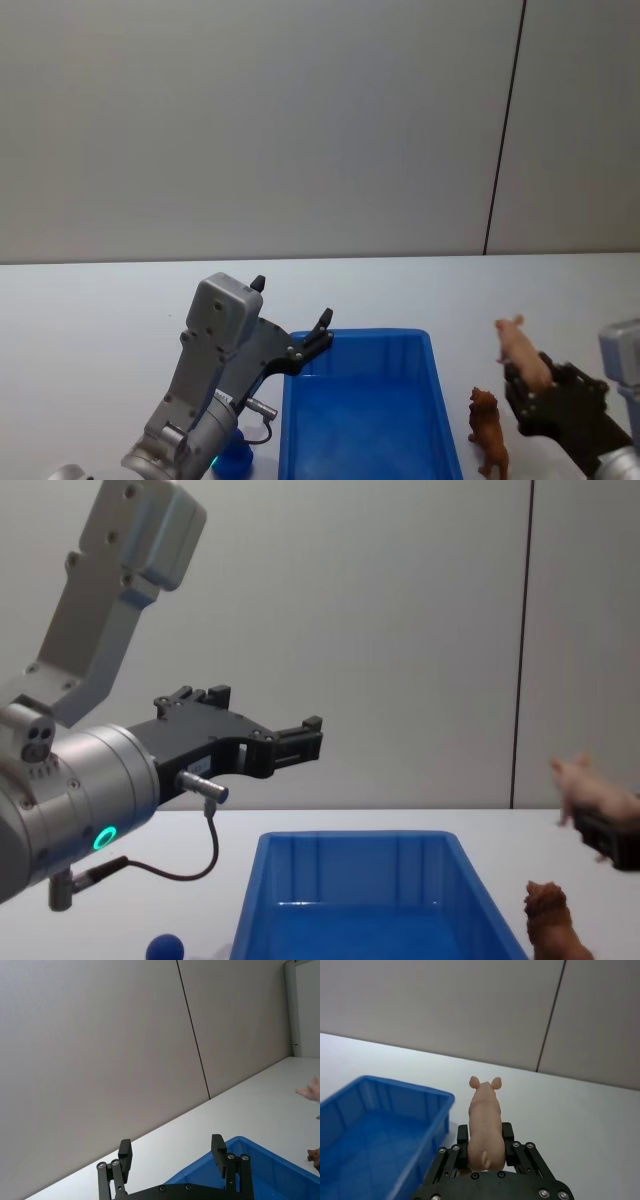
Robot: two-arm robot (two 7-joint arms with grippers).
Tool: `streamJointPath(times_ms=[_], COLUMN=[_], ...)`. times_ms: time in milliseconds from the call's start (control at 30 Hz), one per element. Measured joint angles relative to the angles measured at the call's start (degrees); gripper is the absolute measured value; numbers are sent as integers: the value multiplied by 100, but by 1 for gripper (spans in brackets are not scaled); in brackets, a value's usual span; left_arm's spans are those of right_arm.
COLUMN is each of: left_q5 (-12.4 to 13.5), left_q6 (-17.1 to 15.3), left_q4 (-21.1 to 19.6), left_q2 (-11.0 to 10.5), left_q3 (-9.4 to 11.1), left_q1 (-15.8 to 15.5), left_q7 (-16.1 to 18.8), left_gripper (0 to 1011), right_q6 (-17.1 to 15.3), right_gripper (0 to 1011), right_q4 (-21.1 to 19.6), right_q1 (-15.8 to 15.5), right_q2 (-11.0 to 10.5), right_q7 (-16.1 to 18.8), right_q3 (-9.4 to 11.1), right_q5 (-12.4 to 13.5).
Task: Pick up the two dolls from the table and place them into the box.
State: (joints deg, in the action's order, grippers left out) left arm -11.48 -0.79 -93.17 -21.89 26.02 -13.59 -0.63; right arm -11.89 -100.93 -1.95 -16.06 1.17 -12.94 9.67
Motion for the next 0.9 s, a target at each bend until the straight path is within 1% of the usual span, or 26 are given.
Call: streamJointPath(times_ms=[67, 200, 233, 300, 400, 500, 533, 600, 700, 733, 800, 833, 867, 900], left_q5=[0, 0, 0, 0, 0, 0, 0, 0, 0, 0, 0, 0, 0, 0], left_q6=[0, 0, 0, 0, 0, 0, 0, 0, 0, 0, 0, 0, 0, 0], left_q4=[0, 0, 0, 0, 0, 0, 0, 0, 0, 0, 0, 0, 0, 0], left_q2=[0, 0, 0, 0, 0, 0, 0, 0, 0, 0, 0, 0, 0, 0], left_q3=[0, 0, 0, 0, 0, 0, 0, 0, 0, 0, 0, 0, 0, 0], left_q1=[0, 0, 0, 0, 0, 0, 0, 0, 0, 0, 0, 0, 0, 0], left_q7=[0, 0, 0, 0, 0, 0, 0, 0, 0, 0, 0, 0, 0, 0], left_gripper=[1001, 1001, 1001, 1001, 1001, 1001, 1001, 1001, 1001, 1001, 1001, 1001, 1001, 1001], right_q6=[63, 117, 144, 167, 217, 242, 256, 270, 287, 287, 289, 289, 289, 288], right_gripper=[380, 380, 380, 380, 380, 380, 380, 380, 422, 491, 534, 568, 613, 626], right_q4=[-7, 1, 20, 48, 142, 211, 271, 363, 506, 506, 660, 660, 737, 813], right_q1=[74, 157, 198, 244, 352, 416, 467, 536, 638, 638, 741, 741, 793, 839], right_q2=[50, 112, 142, 178, 268, 323, 368, 429, 514, 514, 600, 600, 640, 677], right_q7=[167, 337, 441, 537, 801, 949, 1078, 1227, 1451, 1451, 1658, 1658, 1770, 1845], right_q3=[-32, -71, -92, -115, -179, -219, -252, -295, -352, -352, -411, -411, -437, -459], right_q5=[-23, -38, -44, -47, -50, -52, -52, -52, -52, -52, -52, -52, -48, -43])
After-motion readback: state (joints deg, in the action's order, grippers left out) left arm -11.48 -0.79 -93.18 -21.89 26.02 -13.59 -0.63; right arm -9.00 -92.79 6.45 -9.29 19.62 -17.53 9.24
